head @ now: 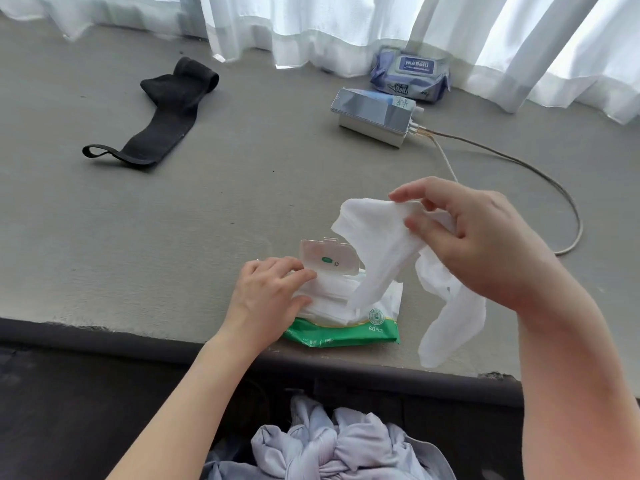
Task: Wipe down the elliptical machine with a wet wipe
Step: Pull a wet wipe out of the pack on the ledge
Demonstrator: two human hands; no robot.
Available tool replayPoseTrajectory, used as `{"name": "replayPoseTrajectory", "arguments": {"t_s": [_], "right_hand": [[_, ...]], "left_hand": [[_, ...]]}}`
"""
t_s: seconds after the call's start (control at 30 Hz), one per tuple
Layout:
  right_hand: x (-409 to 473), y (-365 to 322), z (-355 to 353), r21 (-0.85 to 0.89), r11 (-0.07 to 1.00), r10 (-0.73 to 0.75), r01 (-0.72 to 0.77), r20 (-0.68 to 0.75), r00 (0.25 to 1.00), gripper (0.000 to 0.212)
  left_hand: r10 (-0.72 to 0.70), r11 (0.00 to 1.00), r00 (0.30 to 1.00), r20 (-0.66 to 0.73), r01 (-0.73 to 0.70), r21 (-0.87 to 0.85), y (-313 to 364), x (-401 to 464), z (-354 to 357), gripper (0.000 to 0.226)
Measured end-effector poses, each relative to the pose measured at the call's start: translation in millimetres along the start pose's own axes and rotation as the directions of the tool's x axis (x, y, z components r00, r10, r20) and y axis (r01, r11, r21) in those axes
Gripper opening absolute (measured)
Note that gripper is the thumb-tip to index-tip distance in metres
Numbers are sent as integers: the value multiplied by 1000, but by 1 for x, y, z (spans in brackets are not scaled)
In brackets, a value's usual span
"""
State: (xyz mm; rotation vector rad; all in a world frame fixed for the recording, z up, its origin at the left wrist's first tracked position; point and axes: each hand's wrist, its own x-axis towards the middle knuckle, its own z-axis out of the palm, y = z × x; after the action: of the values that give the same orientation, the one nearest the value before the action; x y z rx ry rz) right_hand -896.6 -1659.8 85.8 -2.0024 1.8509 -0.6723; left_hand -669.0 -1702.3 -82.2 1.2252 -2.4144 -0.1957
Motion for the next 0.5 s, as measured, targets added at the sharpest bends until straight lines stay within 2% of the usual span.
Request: {"name": "replayPoseTrajectory", "arguments": {"t_s": [0.13,0.37,0.5], "right_hand": [[-1,1,-1,-44,999,-25,23,-46,999,14],[0,3,5,67,997,33,-26,-107,994,8],[1,7,7,144,988,74,-62,-75,995,14]], "left_hand": [[31,999,999,-43,-29,35,0,5,2,31],[92,992,994,-57,-87,90,-4,9,8,23],[160,981,984,-82,-149,129,3,9,13,24]]}}
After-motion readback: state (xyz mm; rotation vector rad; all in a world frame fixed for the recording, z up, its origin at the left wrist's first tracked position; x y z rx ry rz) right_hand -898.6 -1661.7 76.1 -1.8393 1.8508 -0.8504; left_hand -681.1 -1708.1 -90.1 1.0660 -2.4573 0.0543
